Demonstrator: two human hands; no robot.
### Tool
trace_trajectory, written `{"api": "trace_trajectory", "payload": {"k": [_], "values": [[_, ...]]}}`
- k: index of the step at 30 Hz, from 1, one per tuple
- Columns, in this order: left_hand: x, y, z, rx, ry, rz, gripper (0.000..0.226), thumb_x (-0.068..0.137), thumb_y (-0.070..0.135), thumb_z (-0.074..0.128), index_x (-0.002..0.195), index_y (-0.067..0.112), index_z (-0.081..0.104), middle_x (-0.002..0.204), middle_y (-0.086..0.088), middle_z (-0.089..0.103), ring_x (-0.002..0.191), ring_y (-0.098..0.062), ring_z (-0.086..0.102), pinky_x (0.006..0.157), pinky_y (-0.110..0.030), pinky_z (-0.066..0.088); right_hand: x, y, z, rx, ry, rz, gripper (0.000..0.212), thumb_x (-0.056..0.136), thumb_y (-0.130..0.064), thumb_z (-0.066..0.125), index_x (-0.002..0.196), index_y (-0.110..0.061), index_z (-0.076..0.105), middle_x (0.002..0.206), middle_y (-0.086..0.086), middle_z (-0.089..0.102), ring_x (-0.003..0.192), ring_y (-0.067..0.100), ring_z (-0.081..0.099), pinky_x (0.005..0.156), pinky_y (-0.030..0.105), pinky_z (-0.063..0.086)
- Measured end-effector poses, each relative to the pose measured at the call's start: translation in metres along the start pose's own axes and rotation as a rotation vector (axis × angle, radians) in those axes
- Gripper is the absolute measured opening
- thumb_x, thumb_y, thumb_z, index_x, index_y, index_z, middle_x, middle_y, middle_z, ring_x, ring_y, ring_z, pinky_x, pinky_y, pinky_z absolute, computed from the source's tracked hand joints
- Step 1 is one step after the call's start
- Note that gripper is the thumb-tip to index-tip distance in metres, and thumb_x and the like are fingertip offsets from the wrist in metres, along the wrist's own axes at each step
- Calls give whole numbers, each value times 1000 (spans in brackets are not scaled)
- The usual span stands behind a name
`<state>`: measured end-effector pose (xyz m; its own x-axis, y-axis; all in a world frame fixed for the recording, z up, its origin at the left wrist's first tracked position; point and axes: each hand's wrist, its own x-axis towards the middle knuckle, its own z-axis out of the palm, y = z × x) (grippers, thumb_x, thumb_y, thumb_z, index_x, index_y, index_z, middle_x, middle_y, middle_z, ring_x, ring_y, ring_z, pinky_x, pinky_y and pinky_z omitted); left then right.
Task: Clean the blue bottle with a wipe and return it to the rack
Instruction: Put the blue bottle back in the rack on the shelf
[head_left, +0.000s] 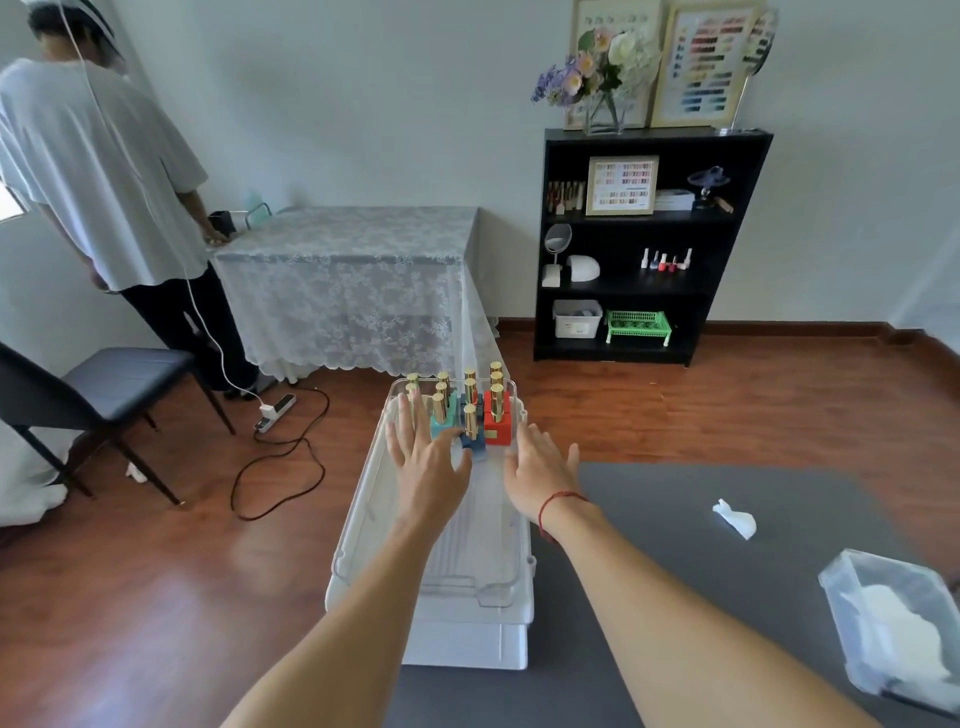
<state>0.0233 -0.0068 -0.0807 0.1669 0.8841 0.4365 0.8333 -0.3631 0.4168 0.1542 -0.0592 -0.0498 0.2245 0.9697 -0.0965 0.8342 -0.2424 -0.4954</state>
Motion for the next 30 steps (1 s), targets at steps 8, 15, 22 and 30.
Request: {"api": "trace_trajectory", "payload": {"k": [8,15,22,30], "values": [[0,-6,-5,8,1,70,23,82,22,70,105,22,70,156,-8,5,144,-28,-13,112,-36,-27,1,0,2,0,13,-4,53,101,-34,24,150,-22,9,157,3,21,147,23,14,117,53,-2],[5,-7,-4,16,19,85,8,82,21,70,89,21,73,156,-5,5,144,-27,-13,113,-42,-25,1,-1,2,-15,17,-3,54,101,-34,24,150,-20,9,157,3,22,147,23,15,117,53,-2],[12,-6,2,41,60,117,5,79,18,72,84,19,72,155,-4,6,144,-15,-14,114,-44,-20,1,-1,0,-99,15,-9,54,101,-34,24,150,-15,11,159,4,15,148,23,10,117,52,-2],[19,-2,2,74,42,74,4,79,21,72,82,18,73,156,-10,9,144,-21,-12,114,-46,-18,0,-1,-1,-119,-1,-11,55,102,-34,23,150,-15,7,160,4,9,148,22,5,117,51,-5]]}}
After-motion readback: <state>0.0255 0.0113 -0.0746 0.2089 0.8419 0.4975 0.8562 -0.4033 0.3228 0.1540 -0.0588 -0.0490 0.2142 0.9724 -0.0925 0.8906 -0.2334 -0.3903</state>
